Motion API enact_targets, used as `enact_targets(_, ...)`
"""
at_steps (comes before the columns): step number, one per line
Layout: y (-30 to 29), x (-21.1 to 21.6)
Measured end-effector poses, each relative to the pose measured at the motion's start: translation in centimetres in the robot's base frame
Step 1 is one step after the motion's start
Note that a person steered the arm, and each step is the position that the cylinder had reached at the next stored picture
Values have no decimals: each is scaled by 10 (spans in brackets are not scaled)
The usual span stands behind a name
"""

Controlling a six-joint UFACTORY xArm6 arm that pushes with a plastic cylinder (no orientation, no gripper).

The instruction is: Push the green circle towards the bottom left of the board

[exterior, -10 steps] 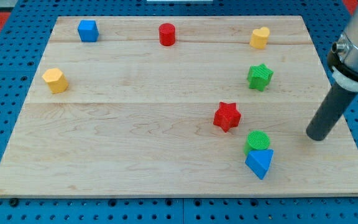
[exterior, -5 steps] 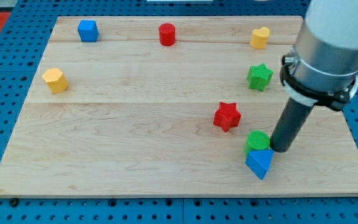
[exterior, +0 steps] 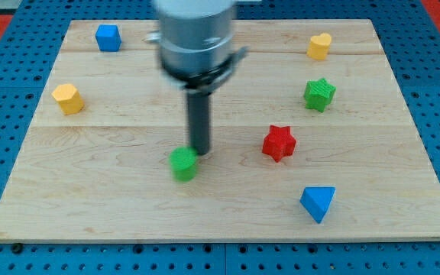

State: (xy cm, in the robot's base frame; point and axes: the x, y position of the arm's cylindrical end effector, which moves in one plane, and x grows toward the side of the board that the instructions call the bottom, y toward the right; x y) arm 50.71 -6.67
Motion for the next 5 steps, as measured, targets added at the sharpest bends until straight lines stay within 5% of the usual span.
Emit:
enact_targets(1, -41, 39)
enact_targets(3, 3, 68)
enact_targets(4, -59, 86)
enact_targets(5, -120, 50)
